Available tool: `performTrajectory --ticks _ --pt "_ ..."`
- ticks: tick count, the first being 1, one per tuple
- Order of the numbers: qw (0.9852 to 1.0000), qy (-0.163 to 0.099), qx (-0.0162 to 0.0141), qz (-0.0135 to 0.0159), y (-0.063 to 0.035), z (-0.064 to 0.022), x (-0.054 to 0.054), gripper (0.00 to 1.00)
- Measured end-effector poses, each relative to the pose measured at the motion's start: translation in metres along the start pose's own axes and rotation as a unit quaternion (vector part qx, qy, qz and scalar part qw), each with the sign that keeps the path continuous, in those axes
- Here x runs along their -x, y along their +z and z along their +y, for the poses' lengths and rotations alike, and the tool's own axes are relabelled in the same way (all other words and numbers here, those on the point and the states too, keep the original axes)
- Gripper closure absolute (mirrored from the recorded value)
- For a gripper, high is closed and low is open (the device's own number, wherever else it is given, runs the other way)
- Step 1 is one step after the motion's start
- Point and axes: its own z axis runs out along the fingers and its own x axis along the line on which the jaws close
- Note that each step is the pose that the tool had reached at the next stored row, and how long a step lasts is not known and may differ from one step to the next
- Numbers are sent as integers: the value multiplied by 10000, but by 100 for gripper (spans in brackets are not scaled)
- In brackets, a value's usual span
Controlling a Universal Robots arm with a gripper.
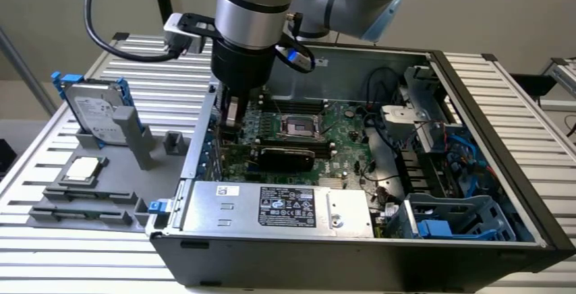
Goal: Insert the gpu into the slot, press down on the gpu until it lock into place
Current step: 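Insert the gpu into the slot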
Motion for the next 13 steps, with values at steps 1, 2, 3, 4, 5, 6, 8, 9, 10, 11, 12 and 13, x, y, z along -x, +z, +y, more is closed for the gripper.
performTrajectory --ticks 1,2,3,4,5,6,8,9,10,11,12,13 --pt "10000 7 2 9 0 0 1 89" --pt "10000 16 3 16 0 0 3 89" --pt "10000 26 6 21 1 -1 4 89" --pt "10000 37 10 26 1 0 5 89" --pt "10000 48 14 30 1 0 6 89" --pt "10000 58 18 35 0 0 8 89" --pt "10000 75 26 43 0 0 12 89" --pt "10000 84 30 45 0 0 15 89" --pt "9999 92 34 48 0 0 17 89" --pt "9999 100 39 51 0 0 19 89" --pt "9999 109 44 55 0 1 22 89" --pt "9999 116 51 60 0 1 24 89"
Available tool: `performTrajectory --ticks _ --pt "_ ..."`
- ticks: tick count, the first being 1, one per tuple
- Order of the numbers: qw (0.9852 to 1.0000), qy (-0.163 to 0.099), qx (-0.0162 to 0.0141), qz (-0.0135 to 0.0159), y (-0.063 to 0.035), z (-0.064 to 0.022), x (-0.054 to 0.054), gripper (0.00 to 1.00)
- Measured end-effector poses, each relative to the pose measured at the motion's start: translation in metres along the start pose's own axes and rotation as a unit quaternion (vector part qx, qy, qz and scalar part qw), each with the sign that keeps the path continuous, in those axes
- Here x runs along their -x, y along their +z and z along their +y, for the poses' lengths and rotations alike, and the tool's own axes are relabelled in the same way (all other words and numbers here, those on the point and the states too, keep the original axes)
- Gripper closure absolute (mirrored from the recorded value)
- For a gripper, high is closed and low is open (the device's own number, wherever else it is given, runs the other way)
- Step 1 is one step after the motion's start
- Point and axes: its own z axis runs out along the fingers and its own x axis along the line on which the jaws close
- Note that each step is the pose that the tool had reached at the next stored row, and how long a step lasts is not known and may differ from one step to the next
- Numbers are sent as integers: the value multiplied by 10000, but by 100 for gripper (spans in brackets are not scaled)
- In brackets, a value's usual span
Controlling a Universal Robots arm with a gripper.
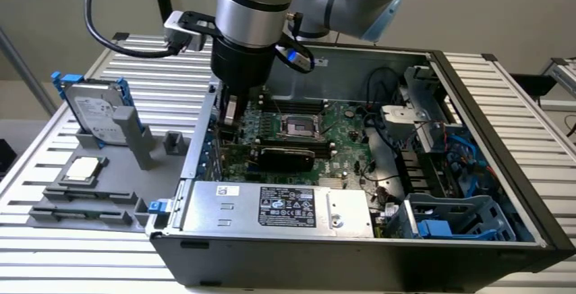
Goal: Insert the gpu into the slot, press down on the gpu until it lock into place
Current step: 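Insert the gpu into the slot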
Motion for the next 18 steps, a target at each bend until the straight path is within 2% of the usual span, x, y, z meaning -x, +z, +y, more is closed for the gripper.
performTrajectory --ticks 5,18 --pt "10000 35 41 29 0 1 21 89" --pt "9998 106 100 112 -2 4 107 89"
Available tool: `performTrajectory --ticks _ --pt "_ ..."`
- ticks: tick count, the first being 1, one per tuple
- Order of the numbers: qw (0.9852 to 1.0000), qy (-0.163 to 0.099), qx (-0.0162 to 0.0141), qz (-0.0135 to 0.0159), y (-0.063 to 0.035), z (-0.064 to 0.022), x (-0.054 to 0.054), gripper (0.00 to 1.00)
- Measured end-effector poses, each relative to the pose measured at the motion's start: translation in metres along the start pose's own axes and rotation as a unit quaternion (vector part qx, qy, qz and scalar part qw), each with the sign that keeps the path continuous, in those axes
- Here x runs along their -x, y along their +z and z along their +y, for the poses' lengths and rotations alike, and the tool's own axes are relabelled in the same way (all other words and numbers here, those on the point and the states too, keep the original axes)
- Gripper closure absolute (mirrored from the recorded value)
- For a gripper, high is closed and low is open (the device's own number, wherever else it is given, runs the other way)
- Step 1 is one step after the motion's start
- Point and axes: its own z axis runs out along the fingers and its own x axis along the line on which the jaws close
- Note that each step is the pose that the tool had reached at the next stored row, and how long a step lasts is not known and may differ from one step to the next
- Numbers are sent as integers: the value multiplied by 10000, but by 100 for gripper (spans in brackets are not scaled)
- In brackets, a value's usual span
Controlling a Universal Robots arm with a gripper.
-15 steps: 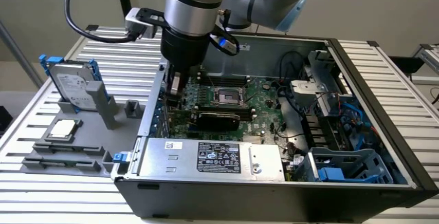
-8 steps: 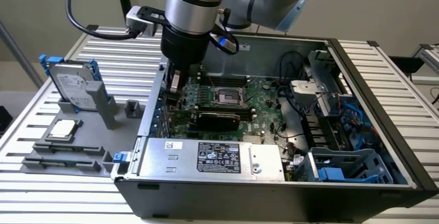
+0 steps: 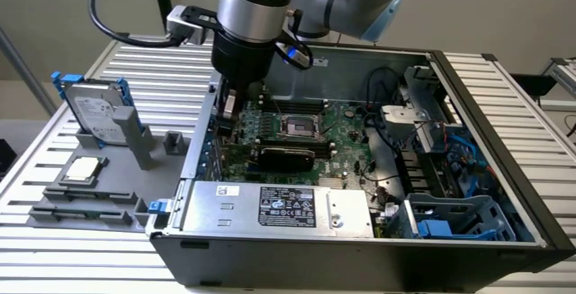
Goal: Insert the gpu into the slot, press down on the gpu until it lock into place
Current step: 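Insert the gpu into the slot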
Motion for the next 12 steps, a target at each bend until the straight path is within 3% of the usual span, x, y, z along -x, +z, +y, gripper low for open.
performTrajectory --ticks 12 --pt "9999 45 83 74 -13 5 17 89"
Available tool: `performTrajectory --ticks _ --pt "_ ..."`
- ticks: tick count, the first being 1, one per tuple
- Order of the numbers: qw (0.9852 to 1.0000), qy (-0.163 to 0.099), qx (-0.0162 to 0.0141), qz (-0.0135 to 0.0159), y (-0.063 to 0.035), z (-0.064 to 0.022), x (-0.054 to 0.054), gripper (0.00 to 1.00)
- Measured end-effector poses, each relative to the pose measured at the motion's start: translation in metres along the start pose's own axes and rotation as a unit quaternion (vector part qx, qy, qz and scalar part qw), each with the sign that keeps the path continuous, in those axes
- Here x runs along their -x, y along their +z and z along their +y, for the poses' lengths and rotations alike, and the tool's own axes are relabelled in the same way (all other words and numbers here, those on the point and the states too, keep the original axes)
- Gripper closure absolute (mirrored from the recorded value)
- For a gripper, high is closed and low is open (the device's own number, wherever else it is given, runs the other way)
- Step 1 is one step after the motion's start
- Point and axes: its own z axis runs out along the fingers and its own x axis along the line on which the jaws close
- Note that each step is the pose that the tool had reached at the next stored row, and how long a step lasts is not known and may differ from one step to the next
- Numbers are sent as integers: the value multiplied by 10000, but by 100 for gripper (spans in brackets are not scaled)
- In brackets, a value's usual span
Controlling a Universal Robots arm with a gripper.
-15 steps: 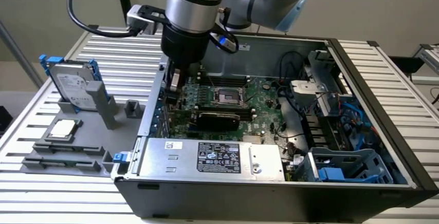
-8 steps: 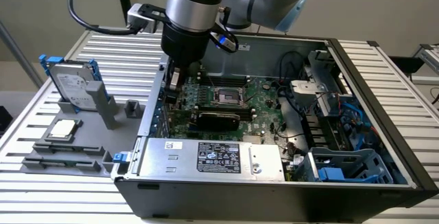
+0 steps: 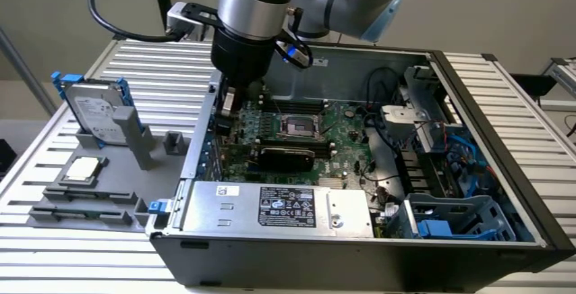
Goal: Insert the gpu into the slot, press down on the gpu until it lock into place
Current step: 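Insert the gpu into the slot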
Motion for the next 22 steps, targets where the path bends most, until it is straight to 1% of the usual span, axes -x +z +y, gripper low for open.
performTrajectory --ticks 3,15,22 --pt "10000 7 2 3 1 -1 2 89" --pt "10000 47 25 -5 0 2 12 89" --pt "10000 59 25 11 -2 4 12 89"
